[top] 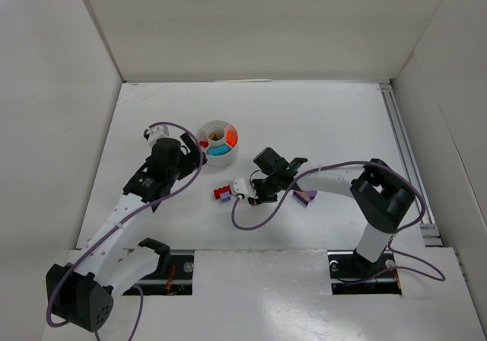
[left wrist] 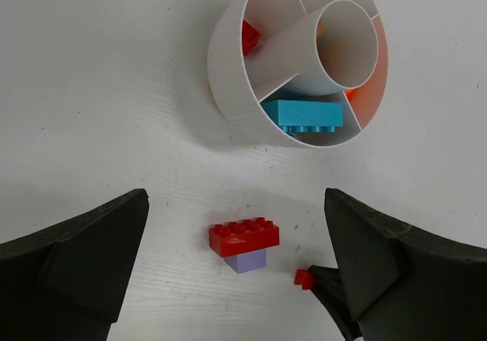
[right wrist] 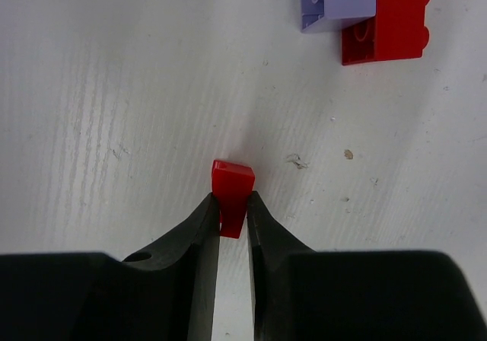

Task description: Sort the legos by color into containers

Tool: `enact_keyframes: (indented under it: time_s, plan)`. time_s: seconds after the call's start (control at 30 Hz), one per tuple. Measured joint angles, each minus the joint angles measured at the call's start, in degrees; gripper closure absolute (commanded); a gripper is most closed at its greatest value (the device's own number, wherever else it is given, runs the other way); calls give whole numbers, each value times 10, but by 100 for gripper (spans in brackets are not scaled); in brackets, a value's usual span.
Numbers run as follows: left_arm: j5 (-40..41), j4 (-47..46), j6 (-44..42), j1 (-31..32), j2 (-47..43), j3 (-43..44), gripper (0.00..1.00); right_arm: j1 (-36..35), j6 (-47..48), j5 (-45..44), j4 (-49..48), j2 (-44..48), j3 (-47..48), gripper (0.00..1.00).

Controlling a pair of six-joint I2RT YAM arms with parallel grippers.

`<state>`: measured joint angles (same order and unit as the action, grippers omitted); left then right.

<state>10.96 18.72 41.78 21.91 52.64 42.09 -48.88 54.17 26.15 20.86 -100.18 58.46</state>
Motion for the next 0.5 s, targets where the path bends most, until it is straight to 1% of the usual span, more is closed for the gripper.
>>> enact_keyframes:
  time_s: [0.13, 0.23, 0.37, 0.5]
  plan:
    - [5, 1, 16, 0, -12, -14, 0, 0, -2, 2, 6, 4, 8, 83]
    - [15, 5, 37, 0, -26, -26, 0, 0, -2, 3, 17, 4, 52, 85]
    - [26, 9, 69, 0, -49, -43, 0, 0, -4, 3, 31, 0, 166, 85]
    - [43, 17, 92, 0, -76, -60, 0, 0, -6, -27, 35, -38, 320, 85]
